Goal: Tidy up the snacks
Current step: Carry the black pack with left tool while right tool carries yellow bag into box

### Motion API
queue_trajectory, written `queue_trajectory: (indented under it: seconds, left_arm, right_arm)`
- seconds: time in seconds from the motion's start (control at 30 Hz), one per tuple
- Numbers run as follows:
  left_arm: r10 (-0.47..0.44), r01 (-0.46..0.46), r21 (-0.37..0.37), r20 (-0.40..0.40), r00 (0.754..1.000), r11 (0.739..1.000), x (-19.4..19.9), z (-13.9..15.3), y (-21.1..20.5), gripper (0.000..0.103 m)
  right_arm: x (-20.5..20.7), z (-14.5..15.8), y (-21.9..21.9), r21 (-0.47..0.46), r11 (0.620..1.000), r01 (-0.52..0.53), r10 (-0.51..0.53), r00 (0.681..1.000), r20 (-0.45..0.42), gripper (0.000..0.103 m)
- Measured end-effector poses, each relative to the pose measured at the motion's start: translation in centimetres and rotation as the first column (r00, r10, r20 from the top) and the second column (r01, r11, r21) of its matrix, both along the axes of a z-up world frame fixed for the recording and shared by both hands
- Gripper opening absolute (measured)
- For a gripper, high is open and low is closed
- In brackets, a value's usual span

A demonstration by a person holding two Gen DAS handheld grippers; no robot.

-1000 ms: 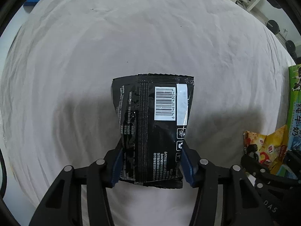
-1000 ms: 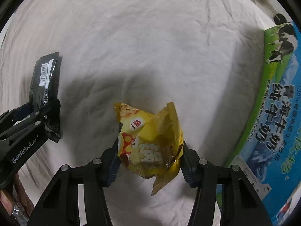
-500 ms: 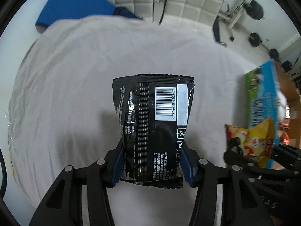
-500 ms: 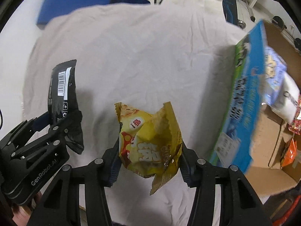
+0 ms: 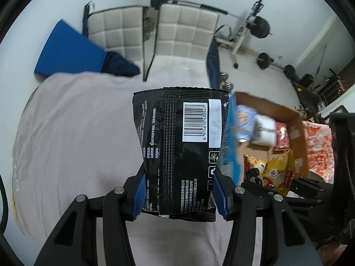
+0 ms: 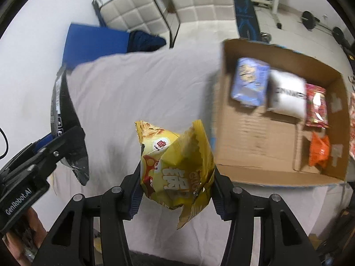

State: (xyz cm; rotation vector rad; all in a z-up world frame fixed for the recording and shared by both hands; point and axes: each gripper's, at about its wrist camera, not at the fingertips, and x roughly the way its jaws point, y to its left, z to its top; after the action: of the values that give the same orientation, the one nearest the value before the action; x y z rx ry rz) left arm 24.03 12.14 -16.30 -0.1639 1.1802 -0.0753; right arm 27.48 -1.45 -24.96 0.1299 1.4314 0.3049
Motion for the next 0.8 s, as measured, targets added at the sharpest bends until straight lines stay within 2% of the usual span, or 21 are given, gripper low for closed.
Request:
queue_trajectory:
  seconds: [0.2, 0.33, 0.4, 0.57, 0.8]
  left_arm:
    - [-0.065, 0.066, -0.016, 0.058, 0.996, 0.998, 0.3, 3.1, -5.0, 0.049]
    - [-0.102, 0.104, -0.022, 0.064, 0.993, 0.994, 0.8, 3.5, -8.4, 0.049]
    - [-0.118, 0.119, -0.027, 0.055, 0.992, 0.992, 1.1, 3.1, -10.2, 0.049]
    - [-0.144, 0.145, -0.049, 0.008, 0.989, 0.988, 2.1, 1.1, -13.4, 0.049]
    - [-0.15, 0.134, -0.1, -0.17, 0.974, 0.986, 5.2, -4.8, -16.8, 0.049]
  right_arm:
    - [-2.2, 4.6, -7.8, 0.024, 0.997, 0.079, -0.08, 0.995, 0.054, 0.055]
    - [-2.9, 6.6, -12.0, 0.036, 0.992, 0.124, -0.127, 0.989, 0.074, 0.055]
    - [-3.1, 7.4, -13.8, 0.032, 0.989, 0.143, -0.145, 0.986, 0.079, 0.055]
    - [-2.8, 7.1, -18.0, 0.018, 0.984, 0.176, -0.177, 0.982, 0.071, 0.055]
    - [-0.4, 3.7, -21.6, -0.006, 0.983, 0.182, -0.181, 0.983, 0.03, 0.055]
